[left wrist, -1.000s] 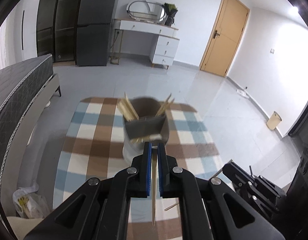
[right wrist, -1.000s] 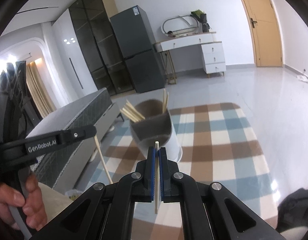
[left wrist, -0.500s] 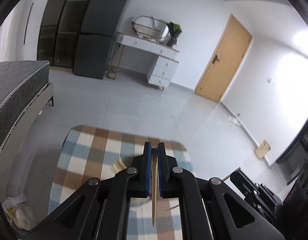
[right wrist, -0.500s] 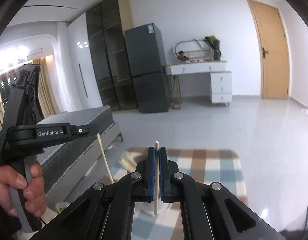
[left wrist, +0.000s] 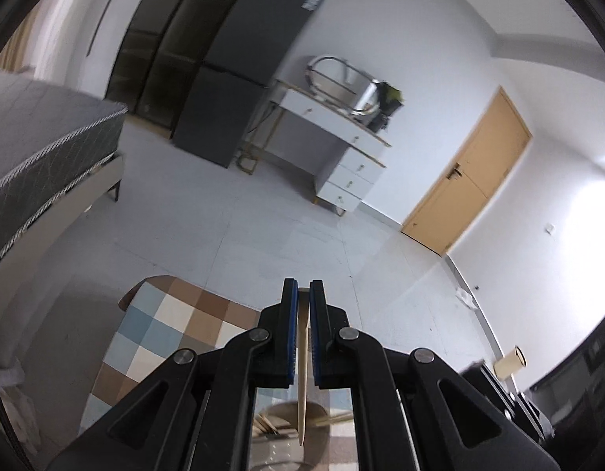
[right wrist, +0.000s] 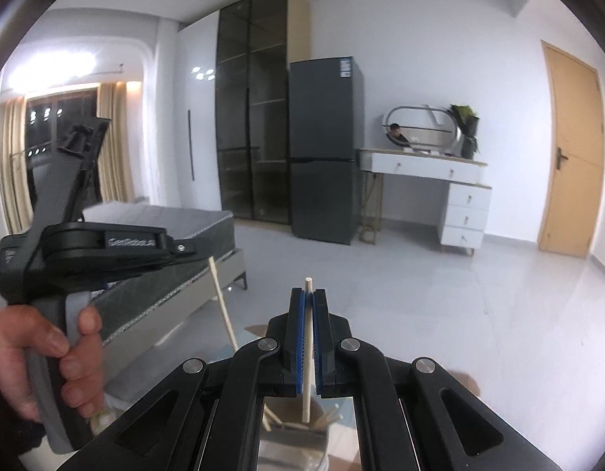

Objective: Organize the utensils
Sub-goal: 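Open both grippers to drop the chopsticks into the holder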

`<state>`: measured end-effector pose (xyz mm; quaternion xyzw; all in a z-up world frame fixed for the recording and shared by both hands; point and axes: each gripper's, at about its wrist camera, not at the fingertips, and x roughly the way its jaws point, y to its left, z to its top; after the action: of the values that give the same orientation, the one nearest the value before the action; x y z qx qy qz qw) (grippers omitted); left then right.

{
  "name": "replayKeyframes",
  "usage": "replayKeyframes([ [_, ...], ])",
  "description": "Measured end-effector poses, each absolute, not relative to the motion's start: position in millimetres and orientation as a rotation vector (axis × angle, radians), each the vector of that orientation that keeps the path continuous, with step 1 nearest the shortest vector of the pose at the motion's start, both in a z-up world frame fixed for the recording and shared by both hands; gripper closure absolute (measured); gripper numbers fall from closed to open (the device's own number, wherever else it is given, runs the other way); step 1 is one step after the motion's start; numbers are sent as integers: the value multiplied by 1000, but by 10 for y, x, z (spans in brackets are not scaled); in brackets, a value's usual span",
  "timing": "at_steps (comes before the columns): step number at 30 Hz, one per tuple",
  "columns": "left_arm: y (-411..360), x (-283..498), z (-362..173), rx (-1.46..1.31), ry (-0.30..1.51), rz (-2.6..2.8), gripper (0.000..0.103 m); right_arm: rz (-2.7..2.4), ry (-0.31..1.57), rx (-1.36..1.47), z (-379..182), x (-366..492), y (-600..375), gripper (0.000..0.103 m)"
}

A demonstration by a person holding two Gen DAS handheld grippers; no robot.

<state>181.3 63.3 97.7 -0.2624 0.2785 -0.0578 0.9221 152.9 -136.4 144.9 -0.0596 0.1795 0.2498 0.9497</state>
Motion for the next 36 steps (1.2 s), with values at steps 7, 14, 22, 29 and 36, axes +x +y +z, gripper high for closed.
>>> replayKeyframes([
  [7,675,1896,776,-576,558,-98,102,548,386,-183,1240,1653,-1225,100],
  [14,625,1827,690,-585,533,-141,102,591,419,-310,1019,1630,-1060,100],
  [22,582,1769,650,-552,550,-176,102,596,446,-394,779,1595,-1044,100],
  [29,517,1722,562,-512,620,-232,102,603,516,-340,628,1690,-1078,100],
  [36,383,1699,397,-461,749,-294,102,553,622,-202,333,1786,-1309,99],
])
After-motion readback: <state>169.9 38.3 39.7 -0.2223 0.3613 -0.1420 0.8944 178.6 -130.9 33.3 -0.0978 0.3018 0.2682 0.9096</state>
